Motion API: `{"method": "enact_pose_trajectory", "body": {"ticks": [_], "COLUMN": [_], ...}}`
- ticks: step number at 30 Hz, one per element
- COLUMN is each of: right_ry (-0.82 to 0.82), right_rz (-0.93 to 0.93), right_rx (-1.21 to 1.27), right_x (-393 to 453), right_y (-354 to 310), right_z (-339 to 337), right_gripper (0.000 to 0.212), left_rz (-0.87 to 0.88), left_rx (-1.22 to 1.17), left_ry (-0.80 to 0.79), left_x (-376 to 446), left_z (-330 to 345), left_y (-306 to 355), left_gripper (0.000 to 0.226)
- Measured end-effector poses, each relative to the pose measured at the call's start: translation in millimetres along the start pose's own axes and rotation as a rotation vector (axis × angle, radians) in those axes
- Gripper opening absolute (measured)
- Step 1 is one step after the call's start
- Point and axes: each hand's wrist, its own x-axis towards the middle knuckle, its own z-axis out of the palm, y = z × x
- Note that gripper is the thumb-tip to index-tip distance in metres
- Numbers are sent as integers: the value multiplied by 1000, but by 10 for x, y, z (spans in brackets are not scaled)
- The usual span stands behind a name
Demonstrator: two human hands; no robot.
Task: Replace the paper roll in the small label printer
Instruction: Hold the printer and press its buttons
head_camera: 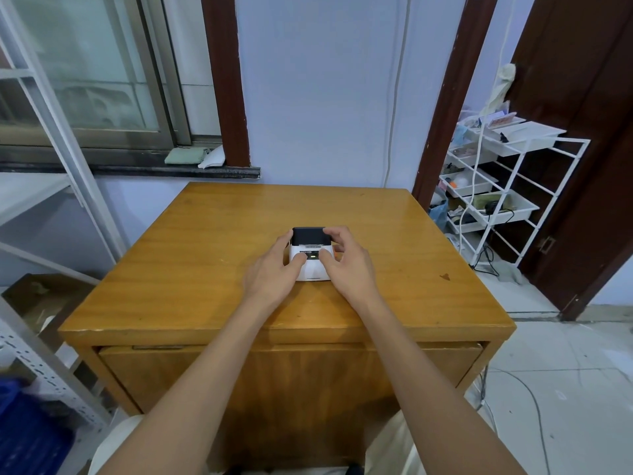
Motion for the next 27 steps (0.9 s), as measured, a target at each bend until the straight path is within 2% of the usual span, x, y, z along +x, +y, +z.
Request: {"method": "enact_pose_trajectory", "body": {"ticks": [27], "right_ry": [21], "right_rz": [4], "right_rx": [-17], "right_x": [7], "right_y": [18], "right_z": [6], "right_gripper": [37], "left_rz": [26], "left_rx": [31], "left_ry": [11], "left_x": [34], "left_z": [23], "left_y": [-21], "left_gripper": [60]}}
